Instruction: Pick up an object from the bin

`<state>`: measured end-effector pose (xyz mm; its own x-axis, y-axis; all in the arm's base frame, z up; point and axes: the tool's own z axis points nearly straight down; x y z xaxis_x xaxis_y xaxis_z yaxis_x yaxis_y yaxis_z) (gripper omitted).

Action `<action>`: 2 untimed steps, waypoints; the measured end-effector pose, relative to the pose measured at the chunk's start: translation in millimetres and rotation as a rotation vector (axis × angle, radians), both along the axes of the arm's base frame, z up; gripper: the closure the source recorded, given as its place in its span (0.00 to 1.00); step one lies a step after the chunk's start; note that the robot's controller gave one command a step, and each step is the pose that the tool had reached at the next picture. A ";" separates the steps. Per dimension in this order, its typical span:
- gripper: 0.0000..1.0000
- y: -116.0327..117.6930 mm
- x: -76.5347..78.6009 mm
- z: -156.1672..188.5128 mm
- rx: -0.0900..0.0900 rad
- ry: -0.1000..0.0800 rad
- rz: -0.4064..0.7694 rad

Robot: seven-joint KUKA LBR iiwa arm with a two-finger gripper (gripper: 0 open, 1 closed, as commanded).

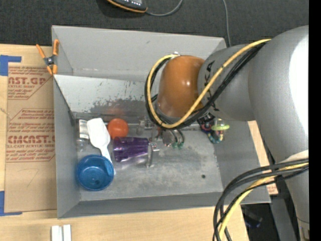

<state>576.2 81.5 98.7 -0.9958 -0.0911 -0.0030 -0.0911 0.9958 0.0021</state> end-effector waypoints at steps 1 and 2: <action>0.00 30.3 18.6 -8.2 0.002 -0.003 -0.084; 0.00 33.8 16.6 -29.5 0.000 0.003 0.024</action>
Offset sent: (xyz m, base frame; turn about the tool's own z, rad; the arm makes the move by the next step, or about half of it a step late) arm 0.0164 0.0332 -0.0287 -0.0229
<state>592.8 115.3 69.2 -0.9933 -0.1152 -0.0004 -0.1152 0.9933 0.0019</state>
